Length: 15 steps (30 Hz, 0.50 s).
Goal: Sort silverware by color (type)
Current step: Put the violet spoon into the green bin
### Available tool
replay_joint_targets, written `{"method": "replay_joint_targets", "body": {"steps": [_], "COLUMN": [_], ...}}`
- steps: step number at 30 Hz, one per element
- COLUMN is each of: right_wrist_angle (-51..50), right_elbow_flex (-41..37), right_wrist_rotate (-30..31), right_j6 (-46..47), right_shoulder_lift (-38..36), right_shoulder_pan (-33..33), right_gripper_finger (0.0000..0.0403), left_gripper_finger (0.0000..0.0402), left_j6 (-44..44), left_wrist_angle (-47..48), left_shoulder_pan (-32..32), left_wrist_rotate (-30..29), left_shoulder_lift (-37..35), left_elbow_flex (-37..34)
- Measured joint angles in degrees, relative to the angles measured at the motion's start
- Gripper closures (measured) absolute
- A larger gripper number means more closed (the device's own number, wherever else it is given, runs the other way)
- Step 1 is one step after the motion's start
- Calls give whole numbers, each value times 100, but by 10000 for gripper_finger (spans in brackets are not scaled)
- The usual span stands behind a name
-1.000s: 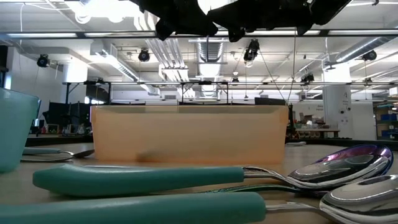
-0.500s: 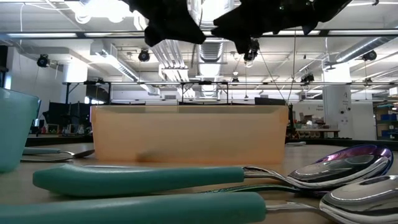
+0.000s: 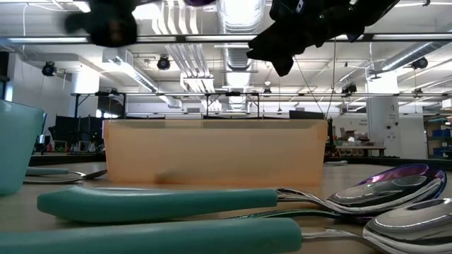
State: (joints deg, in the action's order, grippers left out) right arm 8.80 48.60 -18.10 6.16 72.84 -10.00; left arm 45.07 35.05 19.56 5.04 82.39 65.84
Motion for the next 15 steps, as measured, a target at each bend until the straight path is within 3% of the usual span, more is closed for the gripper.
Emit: {"method": "replay_joint_targets", "body": {"steps": [8, 15], "right_wrist_angle": [-453, -1435], "right_elbow_flex": [0, 0], "right_wrist_rotate": [-39, -37], "right_j6": [294, 595], "right_shoulder_lift": [0, 0], "right_shoulder_pan": [102, 254], "right_gripper_finger": [290, 294], "left_gripper_finger": [385, 382], "left_j6": [1909, 3612], "left_wrist_angle": [552, 1108], "left_shoulder_pan": [1554, 2620], "left_wrist_rotate": [936, 1007], "left_shoulder_lift": [0, 0], "left_elbow_flex": [16, 13]}}
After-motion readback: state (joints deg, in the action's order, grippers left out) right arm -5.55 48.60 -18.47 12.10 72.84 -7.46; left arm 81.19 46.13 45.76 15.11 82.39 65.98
